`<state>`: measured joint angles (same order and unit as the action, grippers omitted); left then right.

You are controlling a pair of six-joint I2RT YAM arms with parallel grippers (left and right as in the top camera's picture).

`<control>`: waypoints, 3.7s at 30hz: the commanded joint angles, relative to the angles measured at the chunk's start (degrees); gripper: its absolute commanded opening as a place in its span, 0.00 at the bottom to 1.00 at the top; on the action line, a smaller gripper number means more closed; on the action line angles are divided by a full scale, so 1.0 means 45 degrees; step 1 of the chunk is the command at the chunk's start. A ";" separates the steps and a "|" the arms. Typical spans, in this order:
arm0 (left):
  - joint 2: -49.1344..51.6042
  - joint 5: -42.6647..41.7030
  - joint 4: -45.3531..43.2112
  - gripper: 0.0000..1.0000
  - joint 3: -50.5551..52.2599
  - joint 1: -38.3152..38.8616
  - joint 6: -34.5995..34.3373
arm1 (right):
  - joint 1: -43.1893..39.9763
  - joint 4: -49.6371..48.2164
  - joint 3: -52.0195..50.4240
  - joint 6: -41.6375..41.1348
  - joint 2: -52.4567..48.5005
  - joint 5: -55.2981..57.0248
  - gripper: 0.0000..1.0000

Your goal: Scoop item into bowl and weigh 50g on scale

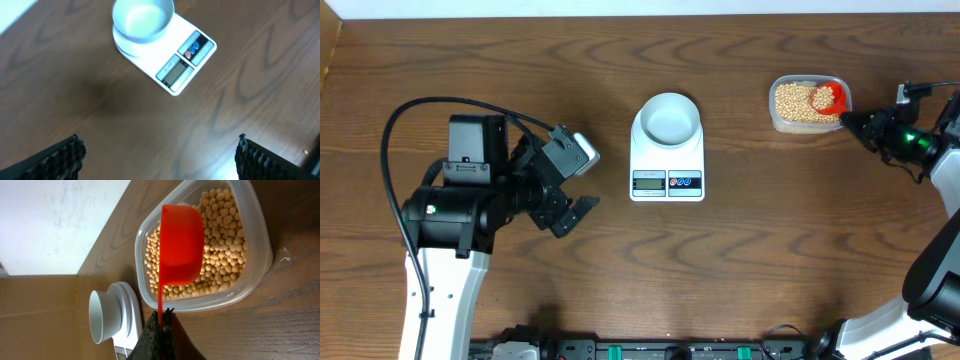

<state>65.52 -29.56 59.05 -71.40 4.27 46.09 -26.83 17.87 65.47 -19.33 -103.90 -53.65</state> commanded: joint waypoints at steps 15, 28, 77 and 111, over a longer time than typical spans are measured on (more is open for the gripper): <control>0.1763 0.1054 -0.3963 0.98 -0.0272 0.2035 -0.7970 | 0.0058 -0.0073 0.0019 0.0019 -0.0155 0.0272 0.01; 0.3517 0.0787 -0.4624 0.98 -0.0272 0.4658 -0.9126 | 0.0321 -0.0403 0.0019 0.0019 -0.0155 0.0272 0.01; 0.9617 0.4998 -0.7436 0.07 -0.0136 0.6892 -1.0214 | 0.0321 -0.0500 0.0019 0.0267 -0.0155 0.0282 0.01; 0.9947 0.4731 -0.7922 0.07 0.0476 0.7091 -1.0219 | 0.0321 -0.0500 0.0019 0.0267 -0.0155 0.0277 0.01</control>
<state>109.51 -7.79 23.66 -70.37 36.12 0.16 -25.58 15.79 65.47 -19.05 -103.90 -51.75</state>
